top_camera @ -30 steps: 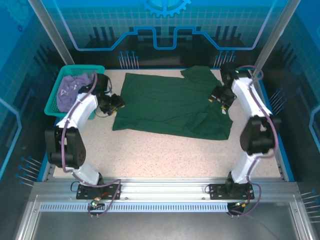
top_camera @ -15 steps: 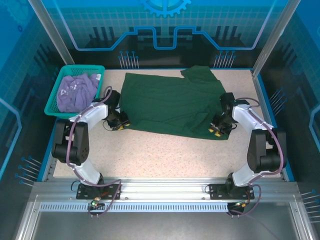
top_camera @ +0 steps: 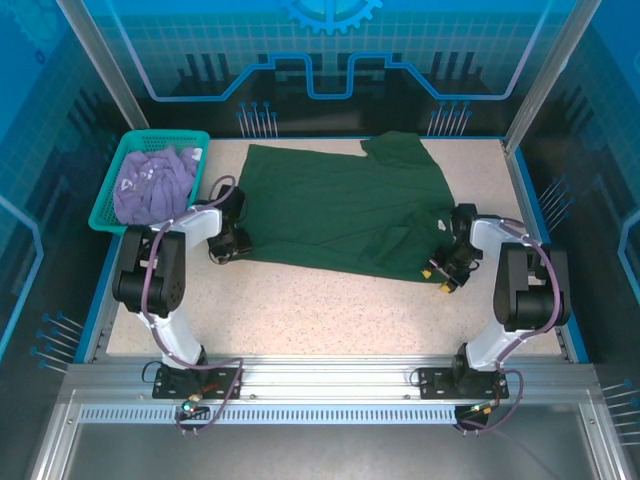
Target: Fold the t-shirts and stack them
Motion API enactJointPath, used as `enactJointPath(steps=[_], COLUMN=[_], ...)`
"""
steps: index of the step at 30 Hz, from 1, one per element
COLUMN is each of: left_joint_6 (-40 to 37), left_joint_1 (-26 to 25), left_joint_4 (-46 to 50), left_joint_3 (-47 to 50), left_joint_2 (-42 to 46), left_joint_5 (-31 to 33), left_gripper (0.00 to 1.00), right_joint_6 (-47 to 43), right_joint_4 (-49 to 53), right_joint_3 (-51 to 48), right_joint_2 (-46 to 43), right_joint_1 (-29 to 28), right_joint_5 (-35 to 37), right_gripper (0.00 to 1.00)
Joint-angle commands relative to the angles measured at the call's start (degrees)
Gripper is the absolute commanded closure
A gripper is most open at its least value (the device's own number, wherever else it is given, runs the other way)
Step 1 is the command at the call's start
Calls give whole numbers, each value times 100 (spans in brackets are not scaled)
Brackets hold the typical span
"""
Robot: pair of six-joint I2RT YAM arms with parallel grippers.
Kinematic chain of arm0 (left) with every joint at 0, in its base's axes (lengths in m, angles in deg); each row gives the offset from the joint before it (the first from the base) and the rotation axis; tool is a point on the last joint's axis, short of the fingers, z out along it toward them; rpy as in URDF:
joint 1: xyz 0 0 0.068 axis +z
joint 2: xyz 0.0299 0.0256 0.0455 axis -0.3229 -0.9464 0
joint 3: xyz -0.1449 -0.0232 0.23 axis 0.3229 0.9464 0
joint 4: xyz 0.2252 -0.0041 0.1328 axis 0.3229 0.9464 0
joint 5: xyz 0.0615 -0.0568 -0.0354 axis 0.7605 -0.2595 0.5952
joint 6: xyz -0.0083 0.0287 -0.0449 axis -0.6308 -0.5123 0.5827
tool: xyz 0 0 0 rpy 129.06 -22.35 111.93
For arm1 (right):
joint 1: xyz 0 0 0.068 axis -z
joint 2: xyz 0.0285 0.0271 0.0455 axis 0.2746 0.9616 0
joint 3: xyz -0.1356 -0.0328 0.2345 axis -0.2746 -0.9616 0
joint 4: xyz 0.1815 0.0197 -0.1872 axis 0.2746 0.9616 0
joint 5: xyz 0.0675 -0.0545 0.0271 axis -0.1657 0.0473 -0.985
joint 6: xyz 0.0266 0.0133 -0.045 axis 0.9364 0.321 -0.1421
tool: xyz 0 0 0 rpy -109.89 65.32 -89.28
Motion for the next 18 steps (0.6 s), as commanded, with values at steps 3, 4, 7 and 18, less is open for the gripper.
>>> enactJointPath(steps=[3,4,7,18], left_joint_6=[-46,-1,152,631], left_joint_1=[136,136,136,145], left_joint_4=[322,330,397,711], left_joint_3=[447,538,785,1583], left_joint_2=[322,410,708,1942], left_joint_5=[395,353,204,-351], left_gripper=[60,60,59,54], right_joint_6=[-143,-140,-139,-273], right_joint_4=[251,257,292,492], right_joint_3=[-219,-382,-498,-597], right_joint_2=[-164,-208,-356,-1022], right_joint_1=[247,262,353,718], right_joint_5=[197,186,208,-89], right_gripper=[50,50,48,48])
